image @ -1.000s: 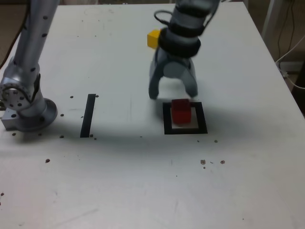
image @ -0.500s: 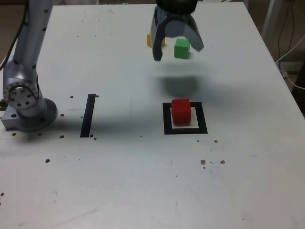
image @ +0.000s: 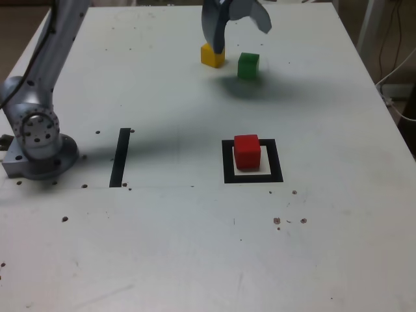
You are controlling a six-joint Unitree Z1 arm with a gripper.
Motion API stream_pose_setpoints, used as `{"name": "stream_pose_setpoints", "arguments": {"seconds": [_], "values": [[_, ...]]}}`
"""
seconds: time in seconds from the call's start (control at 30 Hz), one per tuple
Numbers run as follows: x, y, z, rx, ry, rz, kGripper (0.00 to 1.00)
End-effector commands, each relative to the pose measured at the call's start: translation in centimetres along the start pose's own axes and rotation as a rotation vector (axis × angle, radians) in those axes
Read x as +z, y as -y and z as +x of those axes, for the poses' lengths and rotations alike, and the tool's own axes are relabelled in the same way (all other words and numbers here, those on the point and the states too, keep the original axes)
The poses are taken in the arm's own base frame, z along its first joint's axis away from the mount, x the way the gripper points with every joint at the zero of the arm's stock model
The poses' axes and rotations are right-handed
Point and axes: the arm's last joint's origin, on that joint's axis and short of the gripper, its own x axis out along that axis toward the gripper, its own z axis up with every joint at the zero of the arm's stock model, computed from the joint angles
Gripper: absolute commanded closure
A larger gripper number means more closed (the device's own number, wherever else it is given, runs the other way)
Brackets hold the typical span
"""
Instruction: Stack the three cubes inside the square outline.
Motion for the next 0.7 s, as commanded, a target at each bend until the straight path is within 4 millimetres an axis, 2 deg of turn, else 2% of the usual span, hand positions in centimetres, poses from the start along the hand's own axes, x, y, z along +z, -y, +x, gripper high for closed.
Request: {"name": "stream_pose_setpoints", "arguments": {"seconds": [0.0, 0.33, 0.67], "values": [[0.2, -1.1, 0.7, -0.02, -0.034, -0.032, 0.0], [0.8, -5.3, 2.9, -0.085, -0.064, -0.149, 0.01], [1.5, -7.3, 4.7, -0.134, -0.08, -0.185, 0.02]]}}
